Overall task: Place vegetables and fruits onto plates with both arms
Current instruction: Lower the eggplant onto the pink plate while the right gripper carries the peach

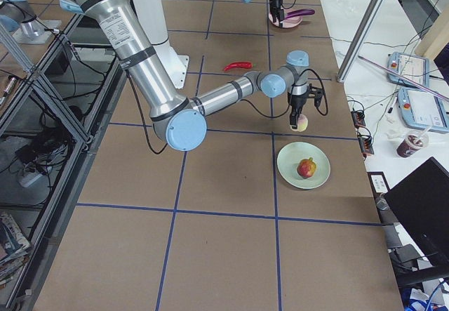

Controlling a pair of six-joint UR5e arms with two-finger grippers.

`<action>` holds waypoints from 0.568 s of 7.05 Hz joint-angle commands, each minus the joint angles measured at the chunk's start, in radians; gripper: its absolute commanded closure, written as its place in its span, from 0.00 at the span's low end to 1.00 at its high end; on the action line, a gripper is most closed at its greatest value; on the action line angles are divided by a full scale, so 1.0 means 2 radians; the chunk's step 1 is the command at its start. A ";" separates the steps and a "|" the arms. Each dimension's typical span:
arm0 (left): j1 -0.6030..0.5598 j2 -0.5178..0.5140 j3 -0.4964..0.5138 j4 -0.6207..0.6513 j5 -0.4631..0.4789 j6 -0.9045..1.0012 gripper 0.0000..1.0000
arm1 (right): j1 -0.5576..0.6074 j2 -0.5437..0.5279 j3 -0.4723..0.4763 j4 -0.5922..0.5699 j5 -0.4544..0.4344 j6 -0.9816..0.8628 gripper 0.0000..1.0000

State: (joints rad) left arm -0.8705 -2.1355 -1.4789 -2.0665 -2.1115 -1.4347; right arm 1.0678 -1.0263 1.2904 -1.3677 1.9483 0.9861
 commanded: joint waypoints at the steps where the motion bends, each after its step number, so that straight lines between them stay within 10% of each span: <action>1: 0.051 -0.055 -0.003 0.070 0.016 -0.011 0.00 | 0.018 -0.001 -0.057 0.043 0.001 -0.026 1.00; 3: 0.124 -0.073 -0.004 0.091 0.085 -0.039 0.00 | 0.015 0.000 -0.057 0.044 0.017 -0.021 0.97; 4: 0.138 -0.081 -0.001 0.101 0.089 -0.044 0.00 | 0.015 -0.001 -0.057 0.044 0.018 -0.022 0.39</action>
State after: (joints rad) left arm -0.6468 -2.2763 -1.4848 -1.8882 -1.9697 -1.4998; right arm 1.0984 -1.0275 1.1785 -1.2810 1.9763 0.9429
